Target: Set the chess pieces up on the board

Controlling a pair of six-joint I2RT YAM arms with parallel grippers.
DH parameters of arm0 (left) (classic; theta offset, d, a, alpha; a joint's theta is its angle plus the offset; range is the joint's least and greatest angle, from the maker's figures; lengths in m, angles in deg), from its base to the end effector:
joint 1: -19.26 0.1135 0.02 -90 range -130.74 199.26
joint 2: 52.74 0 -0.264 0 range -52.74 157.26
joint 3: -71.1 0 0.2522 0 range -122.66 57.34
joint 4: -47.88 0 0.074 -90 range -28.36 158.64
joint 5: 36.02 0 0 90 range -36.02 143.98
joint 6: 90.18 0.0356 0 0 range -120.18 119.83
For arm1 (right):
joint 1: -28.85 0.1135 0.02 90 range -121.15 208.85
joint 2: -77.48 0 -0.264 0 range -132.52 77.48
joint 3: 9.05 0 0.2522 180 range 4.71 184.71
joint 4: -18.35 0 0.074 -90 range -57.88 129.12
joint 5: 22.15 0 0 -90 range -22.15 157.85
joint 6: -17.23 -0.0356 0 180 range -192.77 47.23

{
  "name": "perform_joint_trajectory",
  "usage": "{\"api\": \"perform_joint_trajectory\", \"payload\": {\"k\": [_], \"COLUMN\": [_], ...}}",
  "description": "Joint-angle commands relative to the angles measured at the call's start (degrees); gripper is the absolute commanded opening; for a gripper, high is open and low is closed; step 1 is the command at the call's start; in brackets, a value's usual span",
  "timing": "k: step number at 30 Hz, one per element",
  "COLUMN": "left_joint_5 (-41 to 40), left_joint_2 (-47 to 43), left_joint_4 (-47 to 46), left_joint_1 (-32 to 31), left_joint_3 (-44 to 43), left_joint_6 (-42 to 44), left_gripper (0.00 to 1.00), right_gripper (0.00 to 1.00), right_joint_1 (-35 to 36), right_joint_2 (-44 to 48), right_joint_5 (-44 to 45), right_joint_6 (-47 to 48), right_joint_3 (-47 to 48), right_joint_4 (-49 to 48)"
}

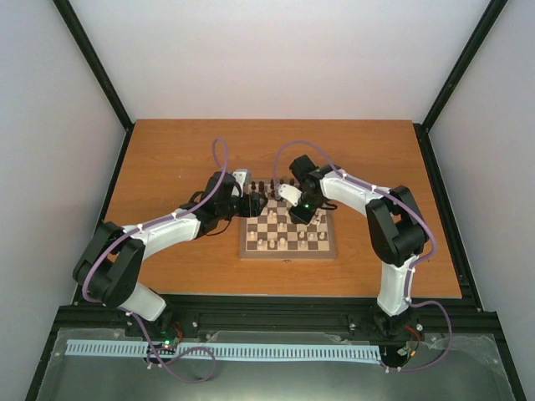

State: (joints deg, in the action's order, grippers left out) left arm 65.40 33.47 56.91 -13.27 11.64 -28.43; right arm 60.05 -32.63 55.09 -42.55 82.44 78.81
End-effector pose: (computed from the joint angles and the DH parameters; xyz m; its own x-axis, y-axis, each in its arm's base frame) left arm 0.2627 -0.1759 0.1997 -0.7478 -0.0733 -0.6598 0.3503 0.8007 -0.4860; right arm 0.3127 0.1986 0.1741 -0.4534 -0.8485 -0.2728 -0.8902 0.4461 0.0920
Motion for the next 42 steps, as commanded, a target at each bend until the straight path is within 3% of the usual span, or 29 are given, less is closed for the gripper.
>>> {"api": "perform_joint_trajectory", "payload": {"k": [1,8,21,42], "left_joint_5": [0.53,0.49,0.53,1.76], "left_joint_2": [0.56,0.38,0.08,-0.09], "left_joint_4": [-1.86,-1.71,-1.75,-1.98], "left_joint_1": [-0.34,-0.34,-0.4,-0.71], "left_joint_3": [-2.61,-2.64,-2.64,-2.81], "left_joint_6": [0.61,0.69,0.67,2.03], "left_gripper": [0.69,0.69,0.69,0.69], "right_gripper": [0.26,0.37,0.37,0.12], "right_joint_1": [0.96,0.97,0.88,0.88], "right_joint_2": [-1.29,2.6,4.18,4.36], "right_joint_5": [0.38,3.76,0.68,-1.35], "right_joint_6": [-0.09,-0.61,1.54,3.23], "right_joint_3": [0.71,-2.24,-4.86,-2.7], "right_joint_4": [-0.41,-1.44,-2.57,-2.56]}}
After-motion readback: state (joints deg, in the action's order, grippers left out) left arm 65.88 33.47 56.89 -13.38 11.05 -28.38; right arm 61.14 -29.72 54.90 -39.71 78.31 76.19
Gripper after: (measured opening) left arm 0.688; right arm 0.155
